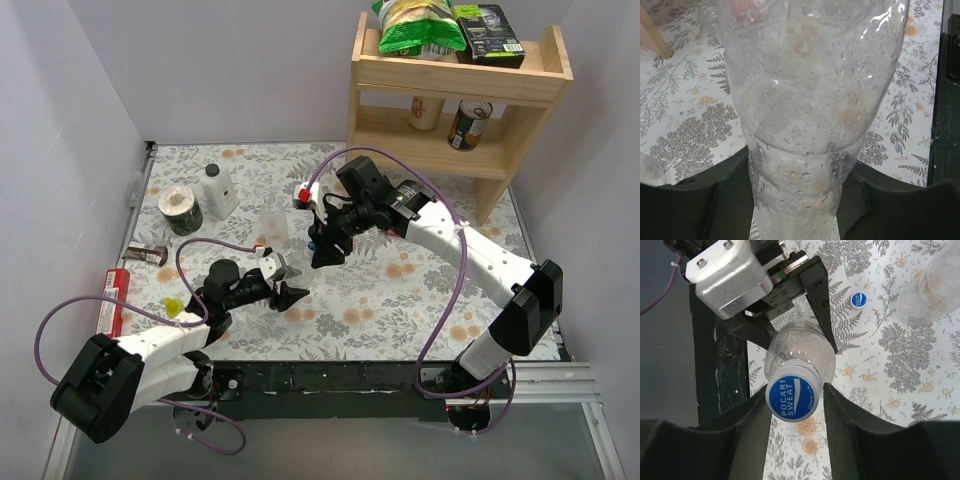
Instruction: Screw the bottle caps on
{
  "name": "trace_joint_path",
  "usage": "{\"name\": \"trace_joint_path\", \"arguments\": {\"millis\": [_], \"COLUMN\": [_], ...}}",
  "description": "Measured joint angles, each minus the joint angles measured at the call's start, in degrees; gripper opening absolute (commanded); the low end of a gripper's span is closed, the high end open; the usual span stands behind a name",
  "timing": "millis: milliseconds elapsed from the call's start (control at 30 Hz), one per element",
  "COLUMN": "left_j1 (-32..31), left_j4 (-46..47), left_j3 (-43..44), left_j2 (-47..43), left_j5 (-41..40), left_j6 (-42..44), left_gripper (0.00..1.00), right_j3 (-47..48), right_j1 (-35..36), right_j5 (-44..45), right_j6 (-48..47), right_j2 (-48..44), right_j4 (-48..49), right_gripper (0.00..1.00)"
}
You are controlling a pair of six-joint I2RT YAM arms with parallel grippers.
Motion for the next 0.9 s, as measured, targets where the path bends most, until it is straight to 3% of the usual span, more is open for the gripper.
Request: {"name": "trace_joint_path", "arguments": {"millis": [100,200,367,533,633,900], "left_j1": [-0.04,-0.04,-0.04,-0.04,-0.04,-0.04], "left_j4": [1.03,2.49,3.65,3.65,3.30,-1.97], "left_j3": [-0.15,-0.13,-0.11,-0.11,-0.09,2.14], "left_j2": [-0.11,-0.11,-0.13,-0.13,-0.13,0.39], "left_j5": [0.42,0.63,1.07,1.29,1.70,7.58], "left_j6": [-0.04,-0.07,-0.02,-0.02,-0.02,1.70], "left_gripper": [0.00,0.00,0.00,0.00,0.00,0.00], "right_j3": [-0.02,-0.02,-0.02,-0.04,1.31,6.97], "right_j1": [0.24,0.31,0.39,0.37,-0.04,-0.66], "right_j5": [-0.63,-1.09,-0.81,0.98,1.49,1.77], "right_j6": [-0.70,-1.44,-3.45,-5.07,-8.09,-15.98], "right_j2": [-0.11,-0.13,-0.57,-3.48,-5.38,-6.05], "right_j4": [-0.07,-0.20,-1.84,-3.91,-7.28,-10.36], "right_gripper": [0.58,0.75,0.91,0.92,0.98,0.98]}}
